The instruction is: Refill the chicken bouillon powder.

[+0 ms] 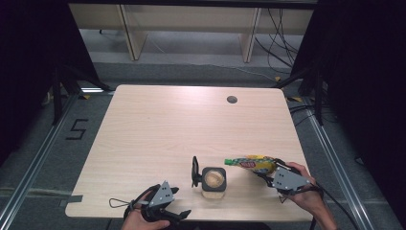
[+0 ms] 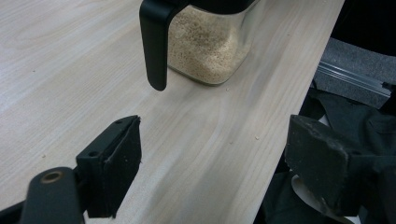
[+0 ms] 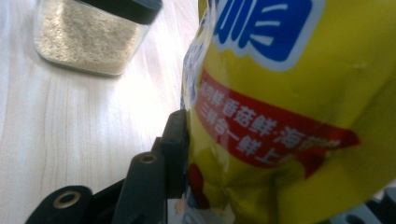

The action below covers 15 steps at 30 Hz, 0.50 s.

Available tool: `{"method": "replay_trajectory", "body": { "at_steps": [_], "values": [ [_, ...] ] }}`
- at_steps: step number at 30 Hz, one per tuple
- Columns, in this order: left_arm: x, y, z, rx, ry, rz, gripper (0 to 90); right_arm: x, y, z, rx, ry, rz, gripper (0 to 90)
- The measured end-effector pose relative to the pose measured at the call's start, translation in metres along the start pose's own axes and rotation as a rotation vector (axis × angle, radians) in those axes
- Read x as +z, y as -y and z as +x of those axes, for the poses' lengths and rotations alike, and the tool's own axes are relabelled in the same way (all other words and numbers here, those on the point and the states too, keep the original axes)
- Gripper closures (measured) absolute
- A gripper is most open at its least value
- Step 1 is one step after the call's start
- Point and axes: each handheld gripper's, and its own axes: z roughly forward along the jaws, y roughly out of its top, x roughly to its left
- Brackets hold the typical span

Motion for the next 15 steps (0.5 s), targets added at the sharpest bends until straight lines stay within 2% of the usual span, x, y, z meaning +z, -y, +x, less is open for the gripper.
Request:
{"method": "replay_trajectory", "body": {
  "at_steps": [3, 4, 5, 6, 9, 10, 11, 13, 15],
  "values": [
    [0.000, 0.000, 0.000, -0.005, -0.004, -0.003, 18.3, -0.002, 0.008, -0.005, 0.087, 0.007, -0.015, 62.8],
    [0.001, 0.000, -0.002, -0.021, 0.000, -0.018, 18.3, -0.003, 0.010, -0.007, 0.106, 0.015, -0.012, 62.8],
    [0.000, 0.000, 0.000, -0.006, -0.004, -0.003, 18.3, -0.004, 0.011, -0.008, 0.122, 0.010, -0.025, 62.9],
    [0.001, 0.000, -0.001, -0.020, 0.003, -0.014, 18.3, -0.004, 0.013, -0.010, 0.140, 0.025, -0.031, 62.9],
    [0.001, 0.000, -0.001, -0.008, 0.006, -0.008, 18.3, -0.005, 0.017, -0.013, 0.185, 0.038, -0.047, 63.0],
    [0.001, 0.000, -0.001, -0.008, 0.003, -0.007, 18.3, -0.006, 0.019, -0.014, 0.205, 0.029, -0.044, 63.0],
    [0.001, 0.000, -0.001, -0.013, 0.004, -0.008, 18.3, -0.005, 0.020, -0.015, 0.205, 0.038, -0.056, 63.1],
    [0.001, 0.000, -0.001, -0.012, 0.004, -0.006, 18.3, -0.003, 0.022, -0.016, 0.226, 0.028, -0.051, 63.2],
    [0.001, 0.000, -0.001, -0.007, 0.003, -0.007, 18.3, -0.003, 0.026, -0.017, 0.270, 0.031, -0.058, 63.3]
  ]
}}
